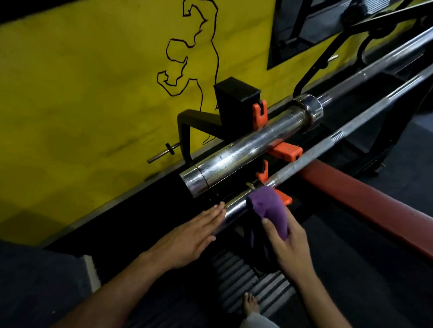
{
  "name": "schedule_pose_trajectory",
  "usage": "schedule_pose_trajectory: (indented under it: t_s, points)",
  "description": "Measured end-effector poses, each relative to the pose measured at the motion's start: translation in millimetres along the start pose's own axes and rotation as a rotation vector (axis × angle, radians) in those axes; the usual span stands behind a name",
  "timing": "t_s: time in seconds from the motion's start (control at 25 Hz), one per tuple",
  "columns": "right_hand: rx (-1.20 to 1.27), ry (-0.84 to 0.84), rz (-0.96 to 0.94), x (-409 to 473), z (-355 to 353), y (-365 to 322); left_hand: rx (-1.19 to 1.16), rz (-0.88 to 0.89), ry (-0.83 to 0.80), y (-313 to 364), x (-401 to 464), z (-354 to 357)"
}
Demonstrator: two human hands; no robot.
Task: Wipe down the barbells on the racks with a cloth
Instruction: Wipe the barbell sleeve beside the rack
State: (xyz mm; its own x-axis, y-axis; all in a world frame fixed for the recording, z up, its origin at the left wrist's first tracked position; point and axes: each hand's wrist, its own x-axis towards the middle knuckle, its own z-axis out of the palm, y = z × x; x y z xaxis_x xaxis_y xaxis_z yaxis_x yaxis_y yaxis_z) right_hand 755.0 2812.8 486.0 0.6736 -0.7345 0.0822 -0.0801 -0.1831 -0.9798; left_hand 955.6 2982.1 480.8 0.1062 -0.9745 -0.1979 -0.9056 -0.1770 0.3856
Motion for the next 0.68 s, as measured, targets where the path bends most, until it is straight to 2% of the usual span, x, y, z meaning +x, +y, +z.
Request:
schedule_pose_trajectory:
  t_s: [0.12,0.2,0.24,0.32,0.4,0.48,0.6,0.68]
  points:
    - [-0.542,-0.159,-0.26,31.1,22.7,-2.9,-0.05,-0.004,0.1,-6.9,-17.2,4.6]
    - [-0.87,-0.153,-0.38,47.9,40.7,15.6,-0.062,0.003,0.075,-13.8,-38.2,9.2]
    - [-0.923,-0.131,-0.418,54.7,49.1,21.0,-0.058,0.02,0.045,-18.5,-52.5,10.6]
    - [-0.94,-0.075,-0.402,66.7,62.3,12.9,-0.05,0.042,-0.012,-28.6,-70.9,8.5]
    - [-1.045,-0.09,-0.233,73.2,84.7,-11.0,-0.047,0.069,-0.076,-35.3,-82.5,5.3]
    - [-1.109,-0.143,-0.166,67.3,101.6,-24.0,-0.065,0.099,-0.088,-37.5,-84.6,5.1]
    - [-0.834,-0.232,-0.288,26.7,83.3,-7.9,-0.078,0.137,-0.083,-42.1,-84.4,6.2]
    - [-0.748,-0.185,-0.259,2.1,58.4,7.2,-0.081,0.147,-0.08,-45.8,-84.0,9.1]
